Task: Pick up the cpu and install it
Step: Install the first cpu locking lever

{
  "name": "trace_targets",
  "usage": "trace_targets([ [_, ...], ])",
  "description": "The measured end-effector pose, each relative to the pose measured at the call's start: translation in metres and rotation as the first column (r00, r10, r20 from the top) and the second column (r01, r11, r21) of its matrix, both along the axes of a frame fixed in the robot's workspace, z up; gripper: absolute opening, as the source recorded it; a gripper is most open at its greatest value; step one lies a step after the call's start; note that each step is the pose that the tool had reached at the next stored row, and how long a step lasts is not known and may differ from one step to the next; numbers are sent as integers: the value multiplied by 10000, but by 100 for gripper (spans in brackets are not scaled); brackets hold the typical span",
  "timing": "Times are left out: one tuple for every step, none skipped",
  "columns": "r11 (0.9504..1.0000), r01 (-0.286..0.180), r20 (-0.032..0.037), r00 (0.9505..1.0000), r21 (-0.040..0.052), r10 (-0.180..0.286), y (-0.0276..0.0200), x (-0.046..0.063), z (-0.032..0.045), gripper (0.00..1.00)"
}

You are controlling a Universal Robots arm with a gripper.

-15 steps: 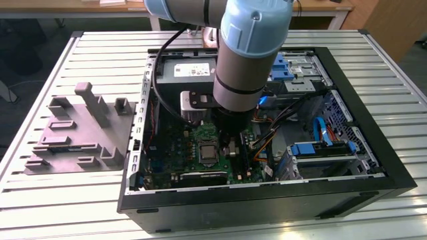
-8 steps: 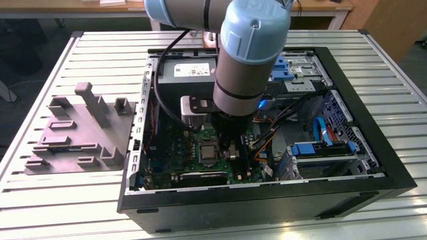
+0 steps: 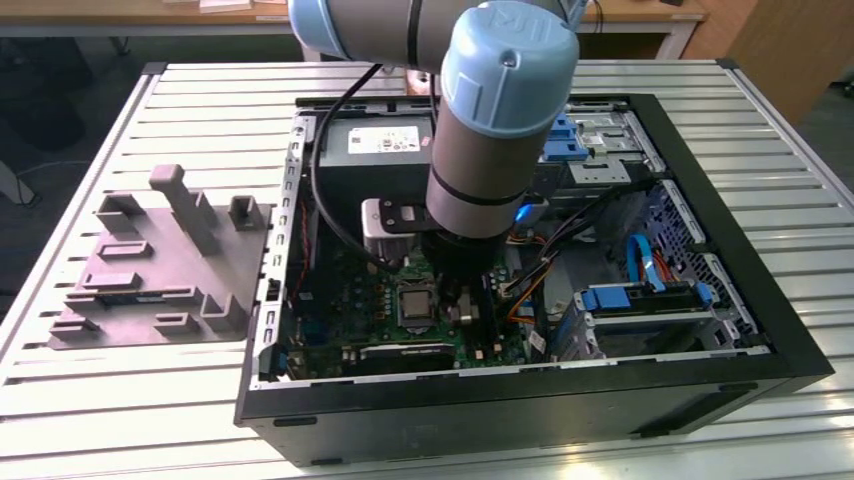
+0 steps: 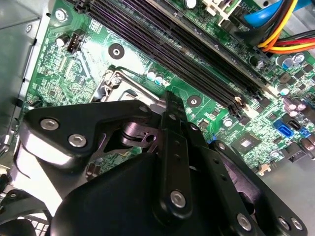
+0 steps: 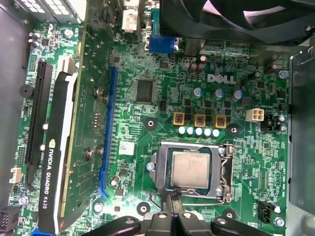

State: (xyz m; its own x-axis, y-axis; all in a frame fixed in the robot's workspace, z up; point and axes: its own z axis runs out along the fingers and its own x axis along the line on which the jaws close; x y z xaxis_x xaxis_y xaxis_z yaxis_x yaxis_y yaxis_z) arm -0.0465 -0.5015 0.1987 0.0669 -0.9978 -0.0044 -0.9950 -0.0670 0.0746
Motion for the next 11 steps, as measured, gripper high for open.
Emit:
trace_targets([
  [10000,-1,2,10000,0,1,0,0,-4,11],
  [10000,-2,3,10000,1,2,0,0,-11,11],
  [10000,-2,3,10000,0,2,0,0,-20,11],
  [10000,-3,2,10000,0,3,0,0,-29,11],
  [10000,-3,2,10000,-1,3,0,0,-38,11],
  [10000,-3,2,10000,0,3,0,0,-46,11],
  [10000,-3,2,10000,-1,3,-1,0,-51,11],
  [10000,-3,2,10000,-1,3,-1,0,-56,11],
  [10000,-3,2,10000,-1,3,-1,0,-60,11],
  [10000,-3,2,10000,-1,3,-1,0,-62,11],
  [10000,-4,2,10000,-1,4,-1,0,-64,11],
])
